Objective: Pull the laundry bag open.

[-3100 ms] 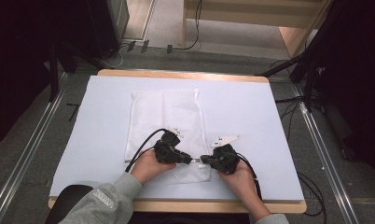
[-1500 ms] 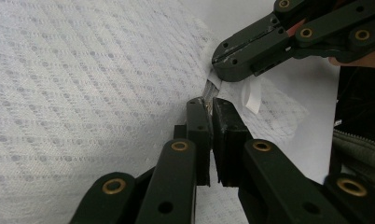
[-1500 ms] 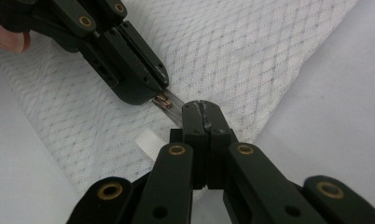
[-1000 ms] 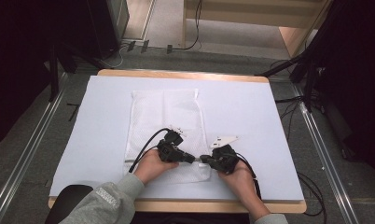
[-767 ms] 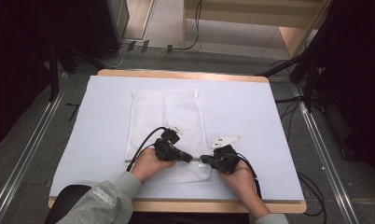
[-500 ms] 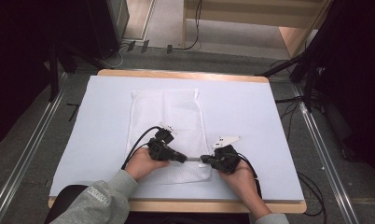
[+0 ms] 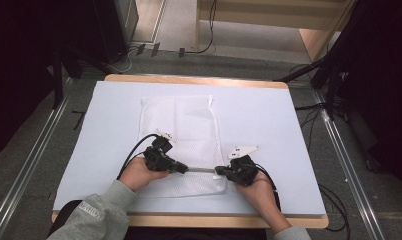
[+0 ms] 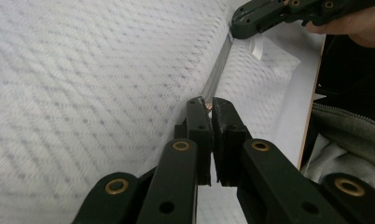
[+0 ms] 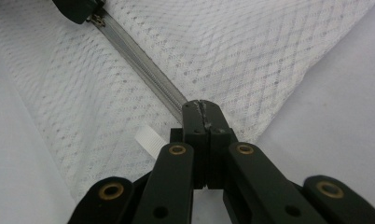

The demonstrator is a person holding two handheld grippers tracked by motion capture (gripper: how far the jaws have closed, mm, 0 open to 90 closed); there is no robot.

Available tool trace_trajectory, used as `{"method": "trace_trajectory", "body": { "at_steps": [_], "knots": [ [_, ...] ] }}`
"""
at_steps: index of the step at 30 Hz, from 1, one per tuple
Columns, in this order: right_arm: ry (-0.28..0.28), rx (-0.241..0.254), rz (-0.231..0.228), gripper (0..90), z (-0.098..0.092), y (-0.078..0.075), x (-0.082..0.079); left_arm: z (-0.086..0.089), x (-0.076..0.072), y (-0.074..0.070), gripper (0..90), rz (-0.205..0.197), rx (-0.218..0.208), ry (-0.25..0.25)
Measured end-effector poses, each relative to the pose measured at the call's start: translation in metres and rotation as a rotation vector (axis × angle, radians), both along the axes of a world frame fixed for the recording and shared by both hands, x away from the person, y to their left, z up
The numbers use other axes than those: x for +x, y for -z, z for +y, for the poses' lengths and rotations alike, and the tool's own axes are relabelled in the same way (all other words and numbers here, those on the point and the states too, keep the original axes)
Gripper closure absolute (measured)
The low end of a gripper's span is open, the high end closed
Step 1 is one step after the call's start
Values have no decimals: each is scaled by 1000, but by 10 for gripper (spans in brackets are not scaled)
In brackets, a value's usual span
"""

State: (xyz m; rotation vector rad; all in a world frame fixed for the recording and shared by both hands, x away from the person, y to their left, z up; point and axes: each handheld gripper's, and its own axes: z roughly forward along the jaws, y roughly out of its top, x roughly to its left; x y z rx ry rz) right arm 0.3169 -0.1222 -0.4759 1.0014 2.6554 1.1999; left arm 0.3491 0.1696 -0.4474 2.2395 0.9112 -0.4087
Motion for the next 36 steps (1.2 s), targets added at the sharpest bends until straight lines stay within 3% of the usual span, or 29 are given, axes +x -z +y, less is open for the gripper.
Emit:
{"method": "trace_trajectory", "body": {
  "at_steps": [16,33,36],
  "knots": [
    [-13,4,0,900,0,0,1,36,-8,-2,880,27,3,-34],
    [-30,-6,-1,900,0,-1,3,80,-15,-6,880,1,37,-87],
    [-37,-7,-3,900,0,-1,4,88,-16,-7,880,-1,28,-101]
  ]
}}
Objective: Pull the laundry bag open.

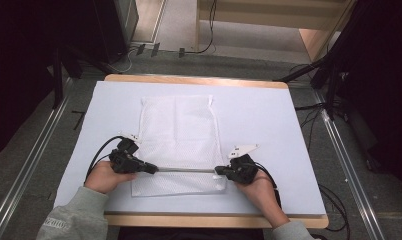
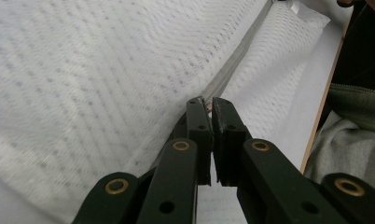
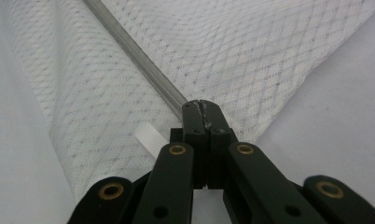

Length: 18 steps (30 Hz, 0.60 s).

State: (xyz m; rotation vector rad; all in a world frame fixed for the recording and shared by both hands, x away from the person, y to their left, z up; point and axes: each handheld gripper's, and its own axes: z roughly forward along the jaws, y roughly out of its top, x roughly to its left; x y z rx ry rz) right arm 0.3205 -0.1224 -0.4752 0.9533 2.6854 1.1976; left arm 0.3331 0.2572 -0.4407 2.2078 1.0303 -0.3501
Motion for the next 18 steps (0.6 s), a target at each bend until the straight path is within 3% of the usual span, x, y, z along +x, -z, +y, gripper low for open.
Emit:
{"method": "trace_trajectory", "body": {
  "at_steps": [8,18],
  "knots": [
    [-6,1,8,900,0,0,1,14,-3,1,880,11,25,-20],
    [-11,5,20,900,-1,0,2,35,-8,0,880,23,6,-55]
  ]
}}
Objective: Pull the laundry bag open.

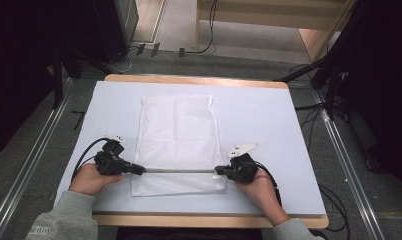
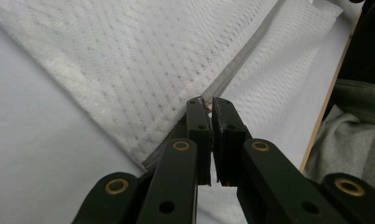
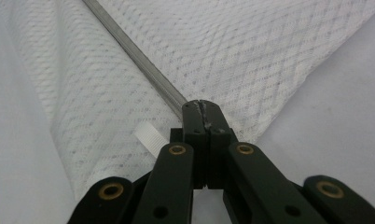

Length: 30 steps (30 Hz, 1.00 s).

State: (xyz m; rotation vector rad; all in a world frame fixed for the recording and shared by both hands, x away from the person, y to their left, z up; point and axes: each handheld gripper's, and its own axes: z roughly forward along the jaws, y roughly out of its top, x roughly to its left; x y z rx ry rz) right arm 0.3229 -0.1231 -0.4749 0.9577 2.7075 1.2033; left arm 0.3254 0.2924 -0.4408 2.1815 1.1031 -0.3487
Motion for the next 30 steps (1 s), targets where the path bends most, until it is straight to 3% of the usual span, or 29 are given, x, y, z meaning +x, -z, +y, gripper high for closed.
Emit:
{"method": "trace_trajectory", "body": {
  "at_steps": [8,12,14,17,23,24,30],
  "knots": [
    [-2,1,5,900,0,0,1,5,-1,-1,881,18,3,-4],
    [1,-4,8,900,1,0,1,7,-2,-3,882,5,14,-31],
    [3,-6,7,900,1,-1,0,8,-2,-3,882,9,14,-26],
    [3,-6,7,900,1,-1,1,12,-1,-3,882,18,9,-58],
    [5,-10,6,900,2,-1,0,12,-2,-6,883,20,15,-65],
    [6,-11,5,900,2,-1,0,13,-2,-6,883,7,39,-80],
    [5,-10,1,900,2,0,0,38,-2,-3,883,45,23,-131]
  ]
}}
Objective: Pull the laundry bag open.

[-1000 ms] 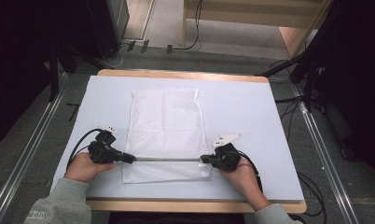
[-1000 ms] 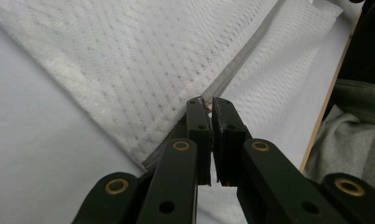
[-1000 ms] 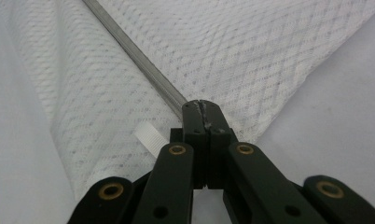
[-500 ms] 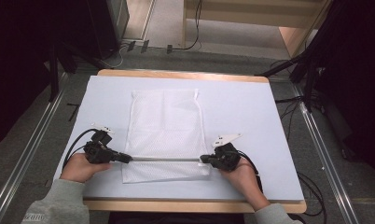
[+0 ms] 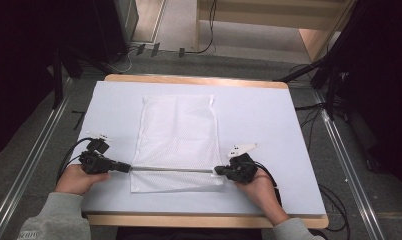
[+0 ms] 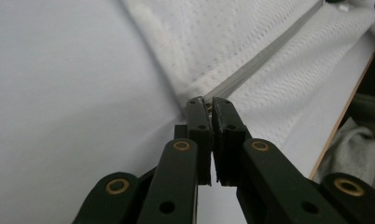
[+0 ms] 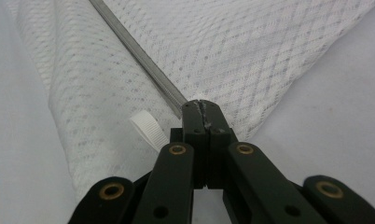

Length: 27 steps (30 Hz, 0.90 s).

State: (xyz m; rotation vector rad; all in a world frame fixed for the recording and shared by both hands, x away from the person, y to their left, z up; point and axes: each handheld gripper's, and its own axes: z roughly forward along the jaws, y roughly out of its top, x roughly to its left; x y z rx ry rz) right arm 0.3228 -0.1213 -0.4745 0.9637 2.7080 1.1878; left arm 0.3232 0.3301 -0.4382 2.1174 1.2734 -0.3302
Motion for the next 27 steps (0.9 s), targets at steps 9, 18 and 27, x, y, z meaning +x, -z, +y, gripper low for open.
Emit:
{"method": "trace_trajectory", "body": {
  "at_steps": [9,18,27],
  "knots": [
    [-23,5,20,900,-1,-1,4,-7,-3,0,851,-65,-1,85],
    [6,54,23,831,-11,-13,8,-6,-4,-5,640,-139,-41,63],
    [59,78,-40,700,-29,-24,8,-4,-2,-10,446,-264,27,-15]
  ]
}}
